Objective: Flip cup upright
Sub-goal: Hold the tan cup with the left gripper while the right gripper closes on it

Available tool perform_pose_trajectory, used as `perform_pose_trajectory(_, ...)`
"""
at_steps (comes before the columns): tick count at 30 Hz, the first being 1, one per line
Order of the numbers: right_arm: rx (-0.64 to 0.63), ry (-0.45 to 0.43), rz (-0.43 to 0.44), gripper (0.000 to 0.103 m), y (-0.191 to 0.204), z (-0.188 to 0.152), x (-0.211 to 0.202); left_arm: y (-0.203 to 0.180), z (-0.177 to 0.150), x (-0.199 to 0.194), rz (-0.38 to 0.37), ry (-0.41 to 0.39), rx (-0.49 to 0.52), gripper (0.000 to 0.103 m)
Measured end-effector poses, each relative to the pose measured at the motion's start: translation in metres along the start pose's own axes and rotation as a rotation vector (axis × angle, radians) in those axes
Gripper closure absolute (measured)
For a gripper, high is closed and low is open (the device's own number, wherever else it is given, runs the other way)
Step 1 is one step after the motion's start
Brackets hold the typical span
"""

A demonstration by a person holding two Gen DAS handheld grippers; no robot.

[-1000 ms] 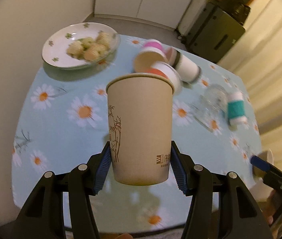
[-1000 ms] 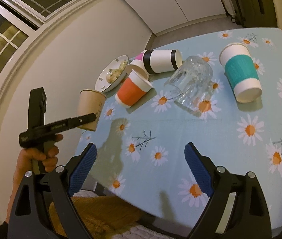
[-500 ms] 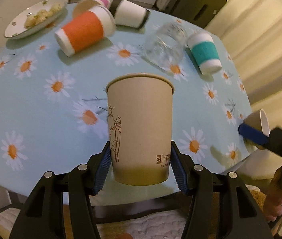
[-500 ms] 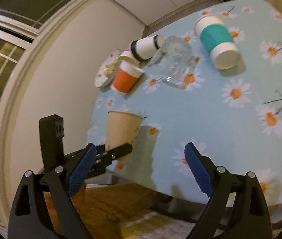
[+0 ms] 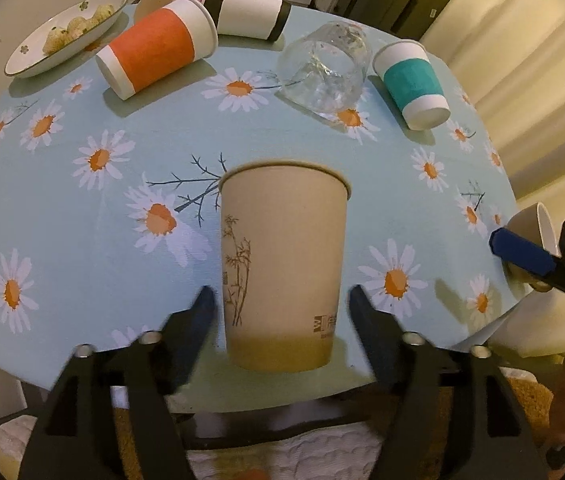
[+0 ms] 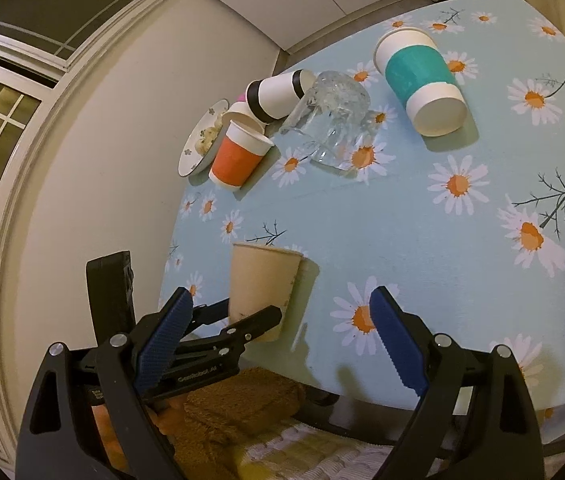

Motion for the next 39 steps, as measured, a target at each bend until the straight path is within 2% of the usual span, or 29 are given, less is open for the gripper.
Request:
perform_pose_trajectory(13,-0.002,0.025,-0.018,0.014,-0.002,-0.002,0.01,0.009,0.001,-0.008,-0.023,-0.008,-0.019,0.027)
perform_pose_trajectory(20,-0.006,0.051,-0.024,0.014,0.001,-0.006,0.023,0.023,0.004,-0.027,-0.076,-0.045,-0.044,0.027)
perform_pose_trajectory(27,-0.038,0.097,-0.054,0.014,0.016,-0.01,0.048,0.058,-0.005,-0.058,-0.082,-0.132,-0.098,0.027)
perform_pose_trajectory(30,-0.003,0.118,-0.067,0.015,0.017,-0.01,0.061,0.073,-0.01,-0.068,-0.092,-0.165,-0.114,0.027)
perform_pose_trajectory(39,0.019,0.2,-0.08,0.025,0.023,-0.013,0.098,0.11,-0.015,-0.072,-0.138,-0.21,-0.198,0.027)
Point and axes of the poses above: each gripper's, at about its wrist camera, not at the fingertips, and x roughly the way its jaws point, y to its left, z to its top, the point moved 2 cm from there along x, roughly the way its jaws point, and after that the axes turned 13 degrees about -y, right-handed, at the moved point
